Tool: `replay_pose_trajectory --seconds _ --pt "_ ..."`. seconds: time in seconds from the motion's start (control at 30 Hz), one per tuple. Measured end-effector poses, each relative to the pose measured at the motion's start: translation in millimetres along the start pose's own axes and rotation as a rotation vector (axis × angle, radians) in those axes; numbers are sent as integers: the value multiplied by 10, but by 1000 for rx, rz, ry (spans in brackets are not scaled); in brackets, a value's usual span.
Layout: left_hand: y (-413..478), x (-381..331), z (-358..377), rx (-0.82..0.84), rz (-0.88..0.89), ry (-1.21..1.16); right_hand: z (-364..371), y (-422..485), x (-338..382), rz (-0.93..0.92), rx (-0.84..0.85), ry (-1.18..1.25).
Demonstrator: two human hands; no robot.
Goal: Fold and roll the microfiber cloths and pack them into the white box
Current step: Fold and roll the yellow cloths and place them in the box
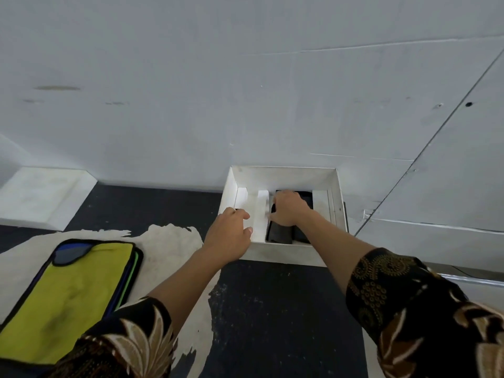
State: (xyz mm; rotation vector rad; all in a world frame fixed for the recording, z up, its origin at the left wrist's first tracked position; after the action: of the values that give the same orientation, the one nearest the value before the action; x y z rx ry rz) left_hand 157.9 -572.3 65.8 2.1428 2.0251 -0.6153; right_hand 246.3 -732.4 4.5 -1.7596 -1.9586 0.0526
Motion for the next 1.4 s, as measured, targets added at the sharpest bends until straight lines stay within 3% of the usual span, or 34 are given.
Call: replay_pose_trajectory --seconds 0.3,0.7,1.0,1.4 --pt "-369 529 -406 -74 -49 52 -141 -872 734 -54 -340 238" --pt "-1010 2095 -732 2 57 128 650 -1797 2056 108 -460 291" --pt "-1676 3457 -819 107 -45 116 1697 -2031 3246 161 -365 350" --pt "-2307 4975 -538 282 -279 109 2616 -1980 4081 76 -136 269"
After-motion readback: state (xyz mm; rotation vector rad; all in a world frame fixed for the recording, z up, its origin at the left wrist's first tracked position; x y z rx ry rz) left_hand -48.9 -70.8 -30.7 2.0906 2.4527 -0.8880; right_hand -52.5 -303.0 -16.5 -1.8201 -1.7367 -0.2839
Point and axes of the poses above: each hand's wrist, its own y-axis towards the middle knuckle, its own z-axis out of the palm, x = y × z, the point moved 4 cm from there along y, towards the middle knuckle
